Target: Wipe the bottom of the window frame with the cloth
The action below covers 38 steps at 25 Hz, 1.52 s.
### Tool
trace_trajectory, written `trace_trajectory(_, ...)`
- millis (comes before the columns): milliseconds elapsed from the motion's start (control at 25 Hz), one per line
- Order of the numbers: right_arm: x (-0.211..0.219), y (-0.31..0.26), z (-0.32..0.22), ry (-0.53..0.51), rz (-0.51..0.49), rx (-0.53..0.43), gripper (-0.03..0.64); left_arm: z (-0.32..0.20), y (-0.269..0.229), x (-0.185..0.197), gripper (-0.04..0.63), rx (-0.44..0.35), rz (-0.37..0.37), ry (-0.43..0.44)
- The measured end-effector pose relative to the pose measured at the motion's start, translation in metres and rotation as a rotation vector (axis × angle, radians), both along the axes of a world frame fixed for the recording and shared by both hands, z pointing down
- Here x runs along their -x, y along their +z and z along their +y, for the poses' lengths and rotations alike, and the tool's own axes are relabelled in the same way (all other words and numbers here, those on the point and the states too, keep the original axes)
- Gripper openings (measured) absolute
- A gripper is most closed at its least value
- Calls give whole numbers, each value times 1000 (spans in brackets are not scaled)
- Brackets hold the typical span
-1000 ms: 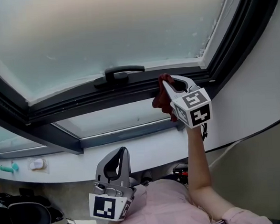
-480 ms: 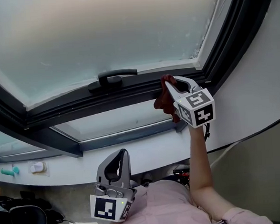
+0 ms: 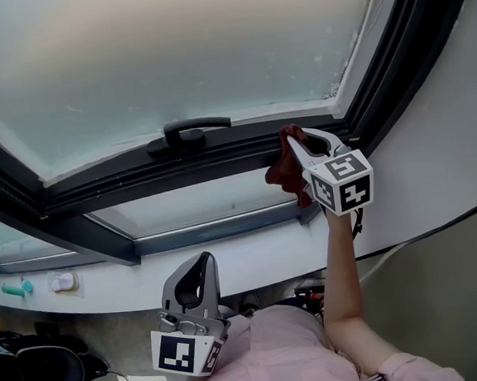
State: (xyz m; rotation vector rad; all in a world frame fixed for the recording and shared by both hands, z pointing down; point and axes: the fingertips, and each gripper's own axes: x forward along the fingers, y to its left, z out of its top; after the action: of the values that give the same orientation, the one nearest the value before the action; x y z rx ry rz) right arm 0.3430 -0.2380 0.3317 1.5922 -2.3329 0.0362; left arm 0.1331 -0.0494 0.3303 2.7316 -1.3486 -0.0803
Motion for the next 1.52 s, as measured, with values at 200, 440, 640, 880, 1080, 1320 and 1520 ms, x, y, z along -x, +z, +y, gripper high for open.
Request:
trace_trajectory(200,-5,0,-1,4,4,4,55,-1,0,-3,0,4,0,-1)
trace_trajectory(440,-21,1,0,53,-20,-5,55,-2,0,-6,0,4,6,13)
trace_trajectory(640,-41,1,1,98,-20,-1,55,-3,1,-3,0,7,8,6)
trace_trajectory(880,-51,2,0,125,-28,0,55,-4,3,2,0,9,14,2)
trace_trajectory(1080,-66,1,1,169,-44,-3,55,-5,1,9,0,5,14,-12)
trace_trajectory(1320,-86,2,2,235,-48,-7,55,-7,1,14,0,4,13,-13)
trace_trajectory(1520,-101,2,1,282,-28,-10,55,-7,-1,11,0,-5,18,-10)
